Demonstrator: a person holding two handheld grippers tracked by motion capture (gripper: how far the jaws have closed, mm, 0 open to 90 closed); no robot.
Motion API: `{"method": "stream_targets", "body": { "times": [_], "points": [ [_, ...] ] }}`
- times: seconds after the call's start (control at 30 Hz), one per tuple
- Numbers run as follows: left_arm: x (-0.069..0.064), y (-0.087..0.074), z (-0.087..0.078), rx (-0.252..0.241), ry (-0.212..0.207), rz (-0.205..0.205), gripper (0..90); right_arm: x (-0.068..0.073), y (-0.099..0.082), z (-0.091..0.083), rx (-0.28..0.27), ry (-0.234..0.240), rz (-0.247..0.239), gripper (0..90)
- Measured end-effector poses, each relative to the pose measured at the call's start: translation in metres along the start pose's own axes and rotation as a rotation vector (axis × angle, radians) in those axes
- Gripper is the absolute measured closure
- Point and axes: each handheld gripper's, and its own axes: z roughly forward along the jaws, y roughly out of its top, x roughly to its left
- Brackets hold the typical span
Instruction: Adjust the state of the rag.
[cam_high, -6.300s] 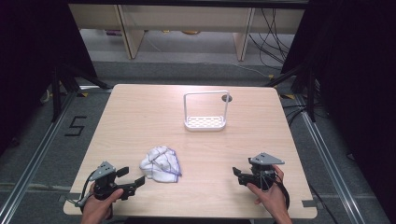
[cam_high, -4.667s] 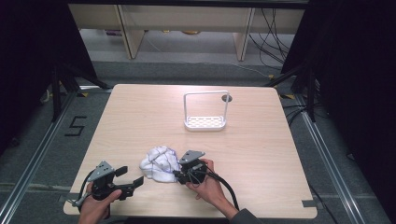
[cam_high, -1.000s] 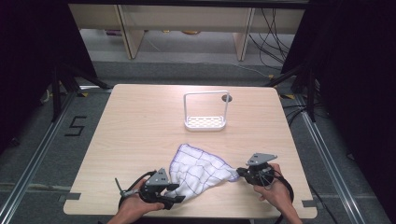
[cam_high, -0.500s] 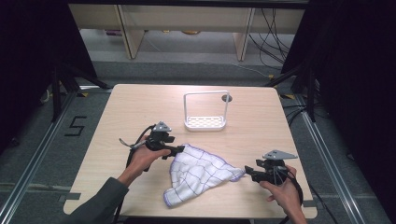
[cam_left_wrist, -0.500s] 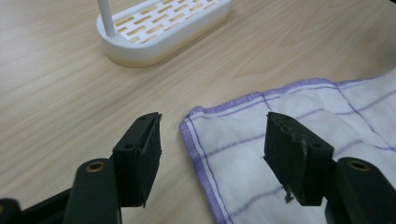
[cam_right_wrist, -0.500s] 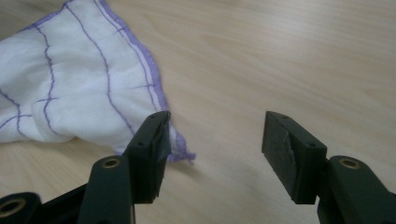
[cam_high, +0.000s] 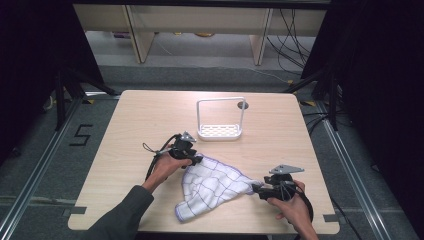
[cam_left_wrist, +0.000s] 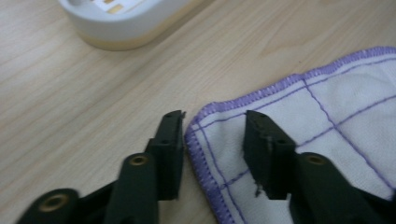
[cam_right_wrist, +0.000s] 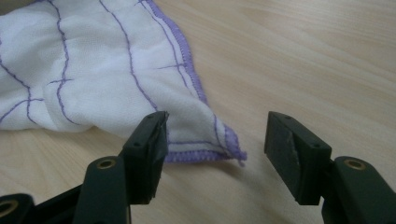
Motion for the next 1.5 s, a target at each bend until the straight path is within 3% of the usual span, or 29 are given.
{"method": "stream_targets", "body": {
  "times": [0.03, 0.13, 0.2, 0.27, 0.37, 0.47, 0.57, 0.63, 0.7, 0.73, 0.93, 1.1, 1.13, 1.17, 1.27, 1.37, 1.5],
  "points": [
    [0.000, 0.001, 0.000, 0.006, -0.003, 0.003, 71.5, 0.002, 0.002, 0.000, 0.020, -0.001, 0.017, 41.5],
    [-0.002, 0.002, 0.001, -0.009, 0.000, 0.021, 82.4, 0.003, 0.003, 0.005, 0.021, -0.001, -0.001, 51.1],
    [-0.005, 0.002, -0.002, -0.024, 0.009, 0.043, 84.0, 0.003, 0.003, 0.006, 0.025, 0.016, -0.046, 62.8],
    [-0.008, 0.002, -0.007, -0.053, 0.006, 0.044, 84.5, 0.005, 0.002, 0.007, 0.036, 0.023, -0.055, 72.9],
    [-0.011, 0.003, -0.023, -0.101, 0.000, 0.062, 84.7, 0.004, 0.002, 0.008, 0.019, 0.039, -0.103, 84.9],
    [-0.015, 0.005, -0.048, -0.154, -0.005, 0.074, 84.9, 0.003, 0.008, -0.001, -0.036, 0.047, -0.135, 86.7],
    [-0.019, 0.006, -0.074, -0.211, -0.012, 0.070, 84.9, 0.004, 0.018, -0.013, -0.084, 0.066, -0.136, 86.8],
    [-0.022, 0.008, -0.095, -0.229, -0.014, 0.053, 84.8, 0.009, 0.028, -0.023, -0.107, 0.094, -0.118, 86.7],
    [-0.024, 0.012, -0.115, -0.258, -0.011, 0.081, 84.8, 0.011, 0.039, -0.032, -0.147, 0.098, -0.140, 86.7],
    [-0.024, 0.013, -0.122, -0.264, -0.015, 0.082, 84.8, 0.012, 0.047, -0.039, -0.166, 0.097, -0.168, 86.7],
    [-0.036, 0.020, -0.174, -0.303, -0.059, 0.065, 84.7, 0.024, 0.082, -0.081, -0.232, 0.129, -0.200, 86.8],
    [-0.057, 0.026, -0.218, -0.352, -0.105, 0.098, 84.6, 0.039, 0.104, -0.127, -0.283, 0.133, -0.294, 86.8],
    [-0.063, 0.026, -0.227, -0.374, -0.134, 0.096, 84.6, 0.044, 0.106, -0.137, -0.288, 0.139, -0.286, 86.8],
    [-0.071, 0.026, -0.239, -0.402, -0.159, 0.119, 84.6, 0.046, 0.108, -0.148, -0.295, 0.144, -0.314, 86.8],
    [-0.087, 0.025, -0.263, -0.438, -0.173, 0.150, 84.6, 0.060, 0.108, -0.180, -0.340, 0.152, -0.342, 86.8],
    [-0.097, 0.028, -0.278, -0.458, -0.183, 0.163, 84.5, 0.067, 0.107, -0.202, -0.353, 0.158, -0.372, 86.8],
    [-0.097, 0.030, -0.268, -0.419, -0.182, 0.160, 84.4, 0.068, 0.105, -0.207, -0.336, 0.166, -0.351, 86.7]
  ]
}}
